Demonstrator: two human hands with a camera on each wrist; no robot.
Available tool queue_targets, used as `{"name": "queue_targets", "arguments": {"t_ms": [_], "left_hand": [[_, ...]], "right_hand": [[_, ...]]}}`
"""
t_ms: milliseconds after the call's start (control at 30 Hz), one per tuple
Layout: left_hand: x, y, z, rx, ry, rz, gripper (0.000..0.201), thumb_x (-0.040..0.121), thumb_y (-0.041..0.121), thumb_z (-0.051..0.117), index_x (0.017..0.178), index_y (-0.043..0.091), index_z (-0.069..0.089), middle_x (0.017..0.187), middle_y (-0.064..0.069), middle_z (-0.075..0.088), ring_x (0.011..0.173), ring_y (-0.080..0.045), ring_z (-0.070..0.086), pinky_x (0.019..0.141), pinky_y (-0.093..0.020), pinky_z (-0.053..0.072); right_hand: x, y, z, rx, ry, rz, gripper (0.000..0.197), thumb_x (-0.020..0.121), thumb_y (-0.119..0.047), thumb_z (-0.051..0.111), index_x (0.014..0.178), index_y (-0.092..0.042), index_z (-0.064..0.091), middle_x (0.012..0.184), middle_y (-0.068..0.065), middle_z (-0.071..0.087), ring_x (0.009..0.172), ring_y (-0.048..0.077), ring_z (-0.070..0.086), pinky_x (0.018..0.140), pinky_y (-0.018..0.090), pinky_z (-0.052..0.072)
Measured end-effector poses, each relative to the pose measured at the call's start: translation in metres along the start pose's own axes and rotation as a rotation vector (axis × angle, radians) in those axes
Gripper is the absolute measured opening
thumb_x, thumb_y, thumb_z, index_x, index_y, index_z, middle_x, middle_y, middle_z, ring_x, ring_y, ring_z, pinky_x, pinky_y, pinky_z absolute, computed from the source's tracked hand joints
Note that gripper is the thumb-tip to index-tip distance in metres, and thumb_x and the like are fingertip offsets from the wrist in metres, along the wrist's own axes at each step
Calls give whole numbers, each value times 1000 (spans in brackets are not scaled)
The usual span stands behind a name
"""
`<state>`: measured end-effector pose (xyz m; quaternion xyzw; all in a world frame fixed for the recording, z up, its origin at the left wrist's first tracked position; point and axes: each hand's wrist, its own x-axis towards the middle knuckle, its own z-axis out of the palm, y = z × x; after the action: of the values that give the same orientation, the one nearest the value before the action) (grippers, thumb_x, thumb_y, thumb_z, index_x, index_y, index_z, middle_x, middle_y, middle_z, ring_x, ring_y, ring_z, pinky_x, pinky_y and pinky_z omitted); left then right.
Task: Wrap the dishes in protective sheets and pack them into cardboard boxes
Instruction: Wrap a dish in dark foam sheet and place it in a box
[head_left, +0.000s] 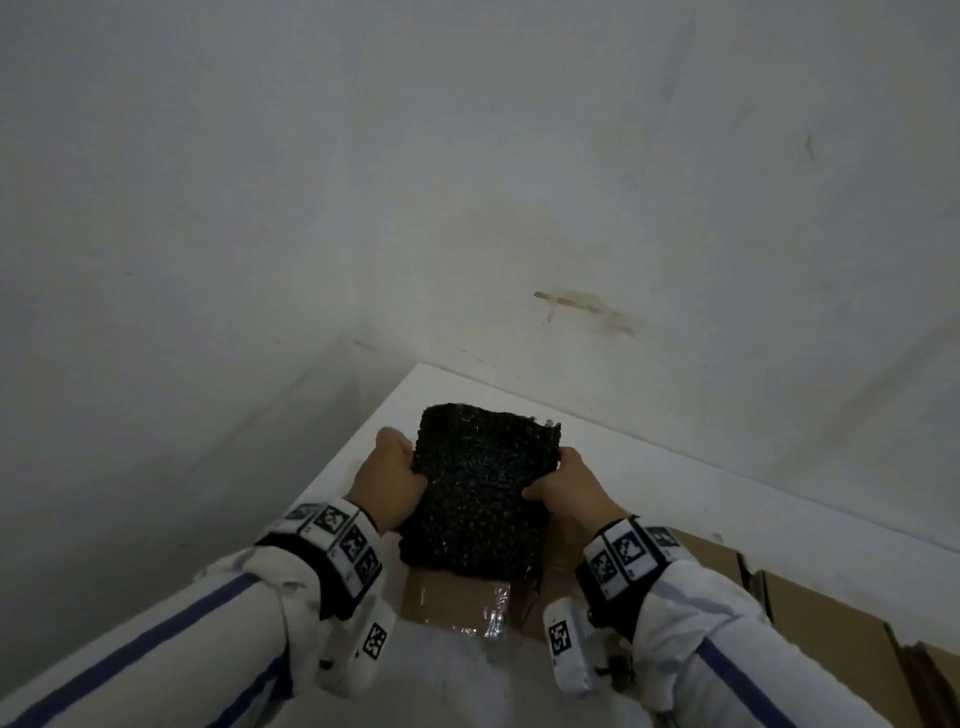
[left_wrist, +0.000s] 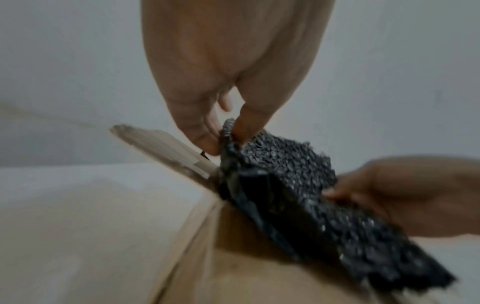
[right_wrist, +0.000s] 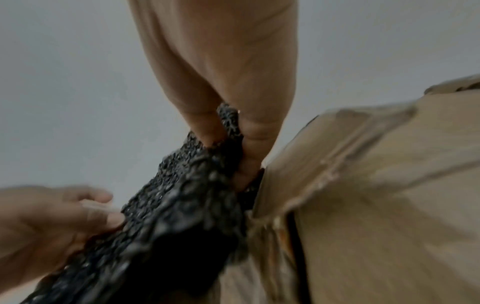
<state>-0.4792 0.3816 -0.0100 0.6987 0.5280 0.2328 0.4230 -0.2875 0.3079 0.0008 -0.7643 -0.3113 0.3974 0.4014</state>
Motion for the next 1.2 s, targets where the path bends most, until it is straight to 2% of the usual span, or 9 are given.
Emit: {"name": "queue_targets", "arguments": {"t_ms": [133,267,333,433,567,700,833,967,1200], "left_hand": [[3,-8,9,409,14,377,16,66,7,50,82,7,50,86,-8,45,78,-25,46,67,-37,41],[16,-10,12,745,-367,385,58,49,26,49,100,7,69,97,-14,64,82,-34,64,74,-37,50],[21,-8,11,896,-401,410,68,51,35,48,112,11,68,113,-11,61,93,-31,63,81,-35,50],[18,-2,10,1025,-411,449,52,53,41,57,97,19,73,105,-8,65,80,-27,66,69,-33,53],[18,2,13,1119,-390,446,51,78,37,61,126,20,56,127,-6,45,109,-24,52,82,-30,42],[19,6,15,1120,-374,447,49,81,35,59,127,19,52,129,-6,44,112,-22,50,82,-29,38],[23,6,15,1168,-346,472,48,82,32,58,127,19,51,130,-4,45,117,-22,47,88,-31,36],[27,4,19,1170,-384,445,49,83,30,59,129,17,48,134,-5,41,125,-23,39,104,-37,28],[29,5,22,1275,-355,497,41,84,25,56,123,14,52,130,-6,47,123,-23,43,117,-43,8]], "right_hand": [[4,10,10,-428,125,-110,48,83,-14,55,125,-17,31,90,3,53,90,27,58,87,42,49],[7,11,9,-729,98,-195,42,85,-17,55,123,-9,38,105,12,61,97,31,60,83,41,51],[9,9,5,-879,131,-261,52,85,-19,58,130,-8,35,110,12,61,100,31,58,81,37,50],[4,9,4,-702,119,-424,58,86,-12,54,138,-14,29,105,10,62,93,28,61,76,34,49],[7,6,7,-345,76,-405,60,86,-7,52,139,-23,27,115,3,59,90,19,60,77,29,48],[11,-1,14,-307,129,-478,49,87,-2,46,133,-16,34,120,5,52,97,22,57,84,31,46],[9,0,19,-741,101,-539,26,92,-4,39,118,-7,42,117,12,44,94,34,56,77,37,45],[13,-4,16,-1310,19,-493,28,90,-13,43,116,-11,52,122,10,49,112,29,49,93,38,39],[11,-2,26,-1564,-85,-416,37,87,-33,49,119,-15,54,123,7,52,119,27,41,102,43,25]]}}
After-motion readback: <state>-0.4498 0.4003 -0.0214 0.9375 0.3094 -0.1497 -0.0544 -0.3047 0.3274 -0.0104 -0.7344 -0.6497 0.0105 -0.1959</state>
